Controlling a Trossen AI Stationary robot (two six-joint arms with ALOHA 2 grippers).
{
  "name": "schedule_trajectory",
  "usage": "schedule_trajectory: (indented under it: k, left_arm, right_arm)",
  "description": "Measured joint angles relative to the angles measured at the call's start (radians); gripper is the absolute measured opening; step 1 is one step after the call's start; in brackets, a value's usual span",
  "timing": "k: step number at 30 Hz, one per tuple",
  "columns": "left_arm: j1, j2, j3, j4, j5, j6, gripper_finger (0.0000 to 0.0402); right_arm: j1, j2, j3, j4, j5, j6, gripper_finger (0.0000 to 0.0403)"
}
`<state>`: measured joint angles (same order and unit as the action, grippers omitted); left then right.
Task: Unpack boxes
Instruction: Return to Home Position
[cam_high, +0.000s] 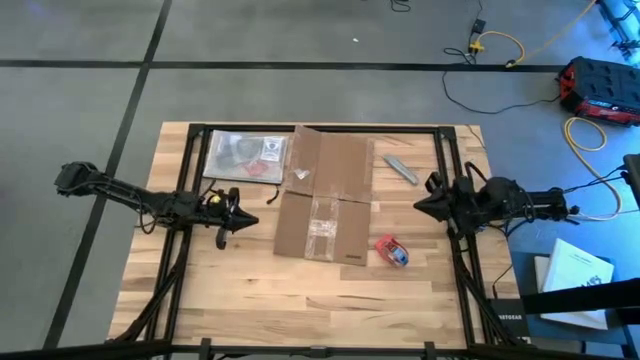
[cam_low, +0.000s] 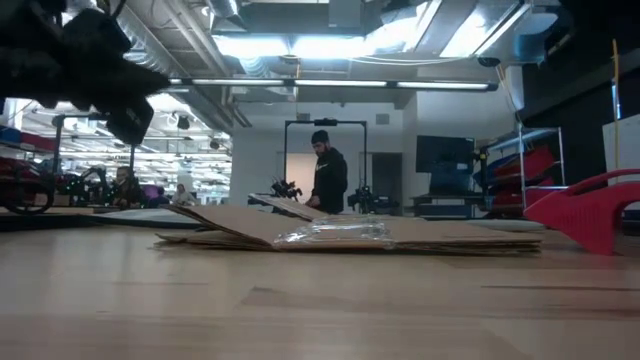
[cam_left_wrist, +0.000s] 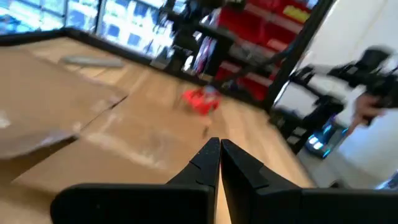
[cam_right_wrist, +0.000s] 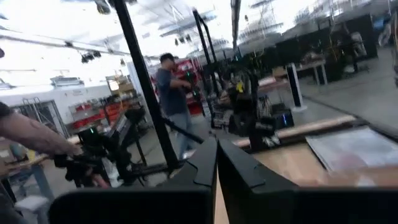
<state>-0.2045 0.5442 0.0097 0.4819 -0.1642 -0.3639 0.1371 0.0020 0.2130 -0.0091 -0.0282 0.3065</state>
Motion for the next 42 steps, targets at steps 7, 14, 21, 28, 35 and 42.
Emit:
schedule_trajectory:
  k: [7, 14, 21, 28, 35, 42]
  left_arm:
    - [0.071, -0.001, 0.000, -0.038, 0.052, 0.038, 0.0000]
    - [0.189, 0.000, 0.000, -0.067, 0.215, 0.083, 0.0000]
    - [0.334, 0.000, 0.000, -0.045, 0.396, 0.099, 0.0000]
    - [0.488, 0.005, -0.001, -0.053, 0.575, 0.116, 0.0000]
    - [0.633, 0.007, -0.001, -0.113, 0.676, 0.215, 0.0000]
    - [0.738, 0.010, -0.001, -0.175, 0.757, 0.234, 0.0000]
  right_arm:
    - [0.000, 0.000, -0.001, -0.055, 0.095, 0.002, 0.0000]
    - [0.000, 0.000, -0.046, 0.125, 0.148, -0.017, 0.0000]
    - [0.000, 0.000, -0.206, 0.410, 0.182, -0.024, 0.0000]
    - [0.000, 0.000, -0.205, 0.340, 0.193, -0.014, 0.0000]
    - [0.000, 0.000, -0.205, 0.185, 0.215, 0.055, 0.0000]
    - [0.000, 0.000, -0.205, 0.054, 0.213, 0.052, 0.0000]
